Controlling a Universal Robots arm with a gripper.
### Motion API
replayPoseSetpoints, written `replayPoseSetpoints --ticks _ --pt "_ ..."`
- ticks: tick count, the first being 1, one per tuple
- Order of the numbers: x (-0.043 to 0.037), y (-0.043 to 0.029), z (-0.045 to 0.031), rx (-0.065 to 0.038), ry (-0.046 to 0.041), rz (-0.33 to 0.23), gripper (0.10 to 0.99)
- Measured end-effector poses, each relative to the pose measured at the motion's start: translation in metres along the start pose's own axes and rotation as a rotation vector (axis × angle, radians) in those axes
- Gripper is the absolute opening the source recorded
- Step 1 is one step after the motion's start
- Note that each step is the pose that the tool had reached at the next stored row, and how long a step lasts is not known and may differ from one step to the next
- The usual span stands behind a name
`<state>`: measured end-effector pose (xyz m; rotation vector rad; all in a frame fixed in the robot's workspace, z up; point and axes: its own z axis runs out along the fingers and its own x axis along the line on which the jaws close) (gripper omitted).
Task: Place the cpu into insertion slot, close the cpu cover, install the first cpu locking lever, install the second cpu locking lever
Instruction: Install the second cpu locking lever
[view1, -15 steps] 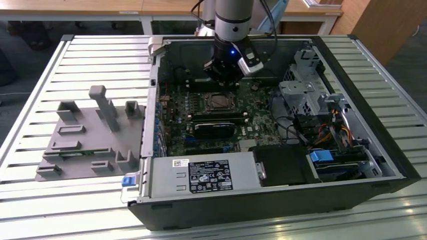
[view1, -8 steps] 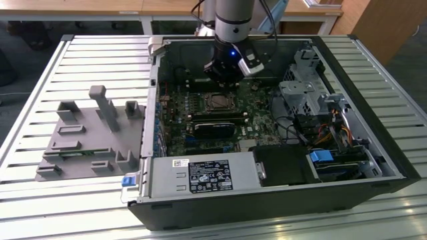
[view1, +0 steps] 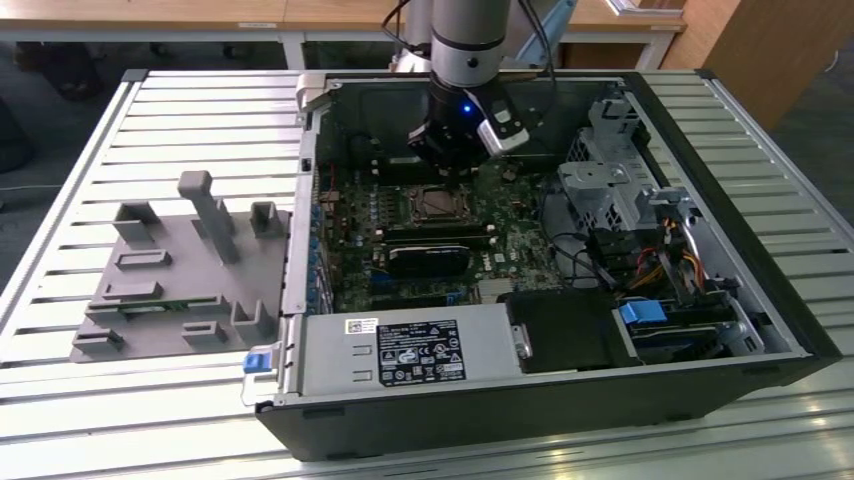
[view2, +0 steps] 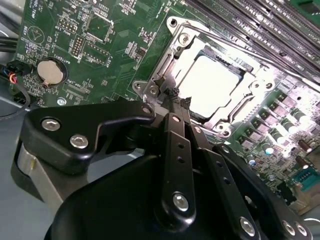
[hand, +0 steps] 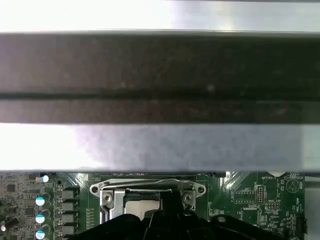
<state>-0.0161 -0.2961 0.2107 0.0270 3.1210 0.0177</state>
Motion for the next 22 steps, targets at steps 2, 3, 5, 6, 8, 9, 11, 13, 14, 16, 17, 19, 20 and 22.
replayPoseSetpoints --ticks 2,3,5,6,8,9,11,13,14,16,17,19,20,22 --pt "-0.0001 -0.0001 -0.0026 0.000 -0.0001 0.000 0.106" --pt "-0.0002 0.0000 -0.0043 0.000 -0.0001 0.000 0.106" --pt "-0.0002 0.0000 -0.0087 0.000 -0.0001 0.000 0.106" --pt "-0.0003 0.0000 -0.0107 0.000 0.0000 0.000 0.106" --pt "-0.0004 0.0000 -0.0143 0.000 -0.0001 0.000 0.106" --pt "-0.0004 0.0000 -0.0157 0.001 -0.0001 0.001 0.106" --pt "-0.0005 -0.0005 -0.0183 0.001 -0.0001 0.001 0.106" --pt "-0.0005 -0.0008 -0.0207 0.002 -0.0001 0.001 0.106" --pt "-0.0005 -0.0010 -0.0216 0.003 -0.0001 0.001 0.106" --pt "-0.0006 -0.0012 -0.0225 0.004 -0.0001 0.001 0.106" --pt "-0.0006 -0.0014 -0.0230 0.004 -0.0002 0.001 0.106" --pt "-0.0007 -0.0018 -0.0231 0.009 -0.0005 0.001 0.106" --pt "-0.0006 -0.0021 -0.0233 0.014 -0.0004 0.001 0.106" --pt "-0.0006 -0.0025 -0.0233 0.025 -0.0005 0.001 0.106"
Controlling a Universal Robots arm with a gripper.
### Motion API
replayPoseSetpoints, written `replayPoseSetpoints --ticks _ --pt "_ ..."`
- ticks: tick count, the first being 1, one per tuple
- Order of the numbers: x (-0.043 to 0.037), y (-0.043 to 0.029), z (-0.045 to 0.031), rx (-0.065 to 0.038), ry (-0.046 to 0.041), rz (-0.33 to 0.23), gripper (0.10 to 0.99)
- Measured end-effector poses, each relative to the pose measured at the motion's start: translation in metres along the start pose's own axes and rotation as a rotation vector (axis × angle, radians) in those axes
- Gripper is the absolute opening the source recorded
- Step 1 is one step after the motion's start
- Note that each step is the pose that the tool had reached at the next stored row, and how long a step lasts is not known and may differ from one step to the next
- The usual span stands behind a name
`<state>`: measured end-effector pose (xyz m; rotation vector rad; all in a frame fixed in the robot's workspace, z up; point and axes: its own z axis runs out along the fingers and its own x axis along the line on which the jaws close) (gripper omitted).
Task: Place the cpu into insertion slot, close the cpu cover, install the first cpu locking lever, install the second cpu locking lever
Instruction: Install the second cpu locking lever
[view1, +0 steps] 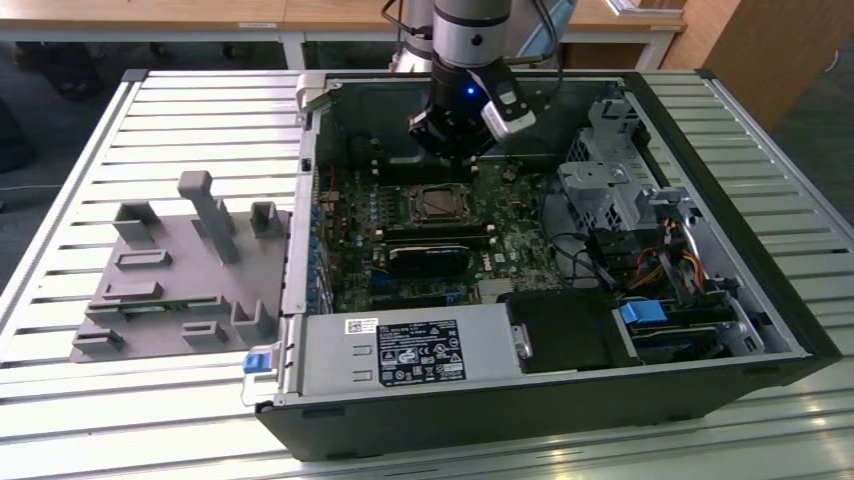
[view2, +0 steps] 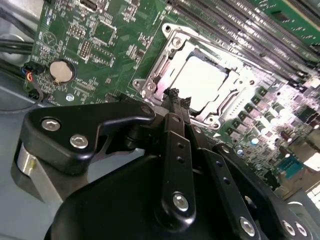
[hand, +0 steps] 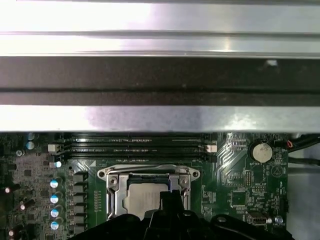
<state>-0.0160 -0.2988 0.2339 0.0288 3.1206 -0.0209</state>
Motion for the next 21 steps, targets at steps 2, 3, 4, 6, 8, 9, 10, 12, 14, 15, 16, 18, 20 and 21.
replayPoseSetpoints --ticks 2,3,4,6,8,9,10,12,14,15,16,18,20,21 --pt "0.0000 -0.0004 0.0000 0.010 -0.0002 0.000 0.106" --pt "-0.0001 -0.0007 -0.0001 0.014 -0.0002 0.000 0.106" --pt "0.0000 -0.0011 -0.0001 0.015 -0.0001 0.000 0.106" --pt "0.0000 -0.0026 0.0000 0.015 -0.0002 0.000 0.106" --pt "-0.0001 -0.0052 0.0006 0.015 -0.0003 0.000 0.106" --pt "-0.0001 -0.0070 0.0009 0.015 -0.0004 0.000 0.106" --pt "-0.0001 -0.0090 0.0011 0.015 -0.0003 0.000 0.106" --pt "-0.0002 -0.0141 0.0016 0.015 -0.0003 0.000 0.106" --pt "-0.0003 -0.0193 0.0021 0.015 -0.0003 0.000 0.106" --pt "-0.0003 -0.0218 0.0023 0.015 -0.0003 0.000 0.106" --pt "-0.0004 -0.0240 0.0024 0.015 -0.0003 0.000 0.106" --pt "-0.0004 -0.0282 0.0026 0.015 -0.0002 0.000 0.106" --pt "-0.0005 -0.0315 0.0028 0.015 -0.0003 0.000 0.106" --pt "-0.0005 -0.0327 0.0028 0.015 -0.0003 0.000 0.106"
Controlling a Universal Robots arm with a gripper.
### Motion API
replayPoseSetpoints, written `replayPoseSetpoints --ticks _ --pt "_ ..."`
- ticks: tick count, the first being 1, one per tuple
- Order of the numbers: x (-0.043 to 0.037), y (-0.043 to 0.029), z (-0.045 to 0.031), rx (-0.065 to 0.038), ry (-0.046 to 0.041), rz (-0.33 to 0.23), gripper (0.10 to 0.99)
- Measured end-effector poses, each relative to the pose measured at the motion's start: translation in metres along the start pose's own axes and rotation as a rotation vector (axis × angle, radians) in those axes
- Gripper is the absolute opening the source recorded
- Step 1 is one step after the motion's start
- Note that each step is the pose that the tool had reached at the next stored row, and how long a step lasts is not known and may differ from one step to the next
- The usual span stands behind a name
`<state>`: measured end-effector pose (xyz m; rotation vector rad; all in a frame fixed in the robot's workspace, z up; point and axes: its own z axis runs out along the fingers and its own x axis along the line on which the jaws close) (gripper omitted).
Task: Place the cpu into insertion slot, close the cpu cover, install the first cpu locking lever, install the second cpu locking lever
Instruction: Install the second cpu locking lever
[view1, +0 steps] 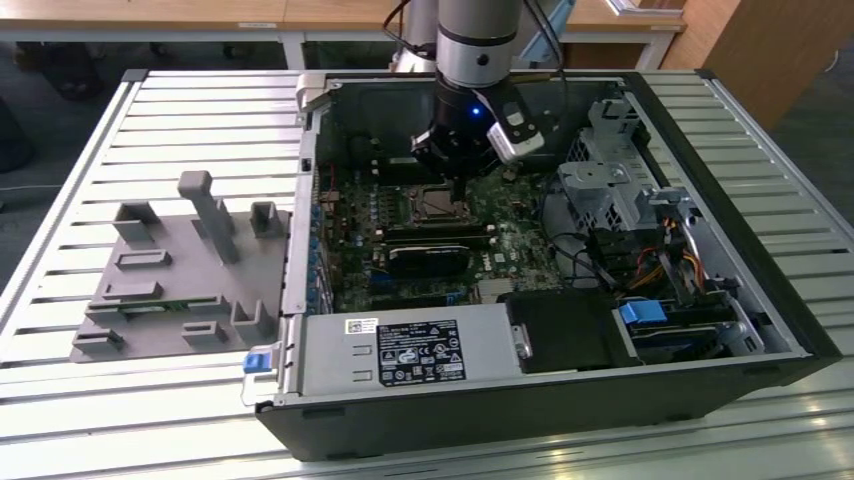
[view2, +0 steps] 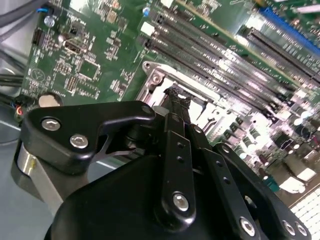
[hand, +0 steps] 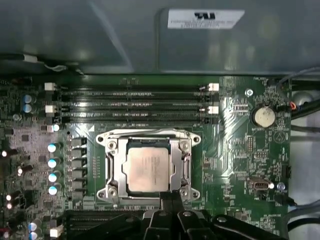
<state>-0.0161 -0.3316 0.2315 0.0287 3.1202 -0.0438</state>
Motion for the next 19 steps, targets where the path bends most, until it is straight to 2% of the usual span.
replayPoseSetpoints --ticks 2,3,4,11,12,13,19 --pt "-0.0001 -0.0032 0.0002 -0.001 0.0001 0.000 0.106" --pt "-0.0001 -0.0048 0.0002 -0.008 0.0003 0.000 0.106" --pt "-0.0001 -0.0058 0.0003 -0.023 0.0004 0.000 0.106" --pt "-0.0002 -0.0112 0.0004 -0.149 0.0029 0.003 0.106" --pt "-0.0002 -0.0125 0.0005 -0.163 0.0031 0.003 0.106" --pt "-0.0003 -0.0145 0.0005 -0.168 0.0031 0.003 0.106" --pt "-0.0005 -0.0290 0.0011 -0.179 0.0034 0.004 0.106"
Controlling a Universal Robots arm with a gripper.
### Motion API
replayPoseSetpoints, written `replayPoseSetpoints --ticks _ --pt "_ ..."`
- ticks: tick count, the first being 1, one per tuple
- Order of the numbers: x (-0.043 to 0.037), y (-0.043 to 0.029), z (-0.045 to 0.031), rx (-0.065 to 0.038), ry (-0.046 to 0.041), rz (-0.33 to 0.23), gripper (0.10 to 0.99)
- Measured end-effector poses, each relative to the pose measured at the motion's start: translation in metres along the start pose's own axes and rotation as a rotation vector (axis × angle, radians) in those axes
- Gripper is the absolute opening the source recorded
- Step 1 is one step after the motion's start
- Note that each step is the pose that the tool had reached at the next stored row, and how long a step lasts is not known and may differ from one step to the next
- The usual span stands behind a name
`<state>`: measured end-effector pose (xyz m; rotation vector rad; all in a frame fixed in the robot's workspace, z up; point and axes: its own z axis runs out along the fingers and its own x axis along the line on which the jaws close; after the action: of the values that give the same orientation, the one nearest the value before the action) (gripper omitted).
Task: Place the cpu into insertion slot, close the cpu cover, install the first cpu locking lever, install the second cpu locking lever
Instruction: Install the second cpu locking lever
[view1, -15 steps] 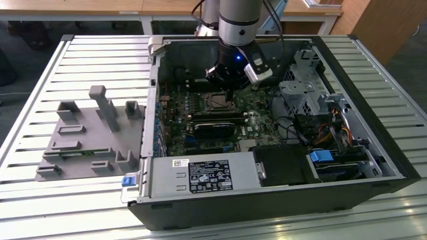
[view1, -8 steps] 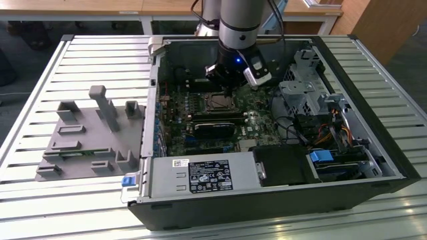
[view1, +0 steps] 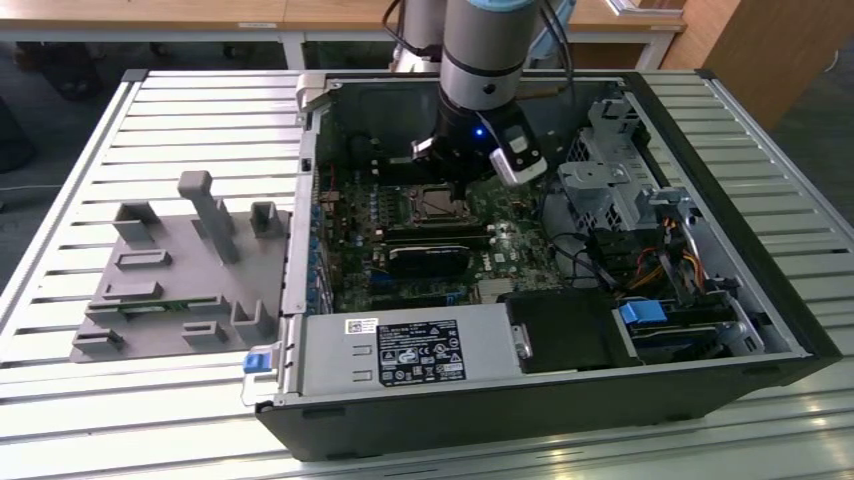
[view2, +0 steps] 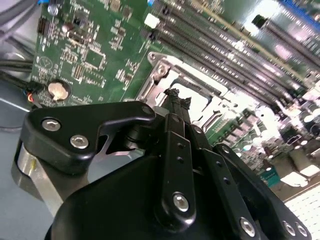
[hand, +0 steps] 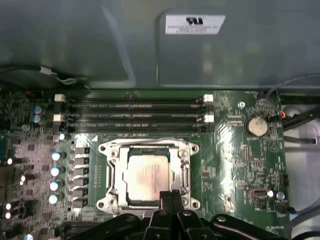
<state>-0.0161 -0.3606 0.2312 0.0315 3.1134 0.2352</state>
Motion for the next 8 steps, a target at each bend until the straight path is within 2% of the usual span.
replayPoseSetpoints --ticks 4,8 --pt "0.0000 -0.0025 -0.0003 -0.014 0.0002 0.000 0.106" --pt "-0.0001 -0.0039 -0.0004 -0.017 0.0003 0.000 0.106"
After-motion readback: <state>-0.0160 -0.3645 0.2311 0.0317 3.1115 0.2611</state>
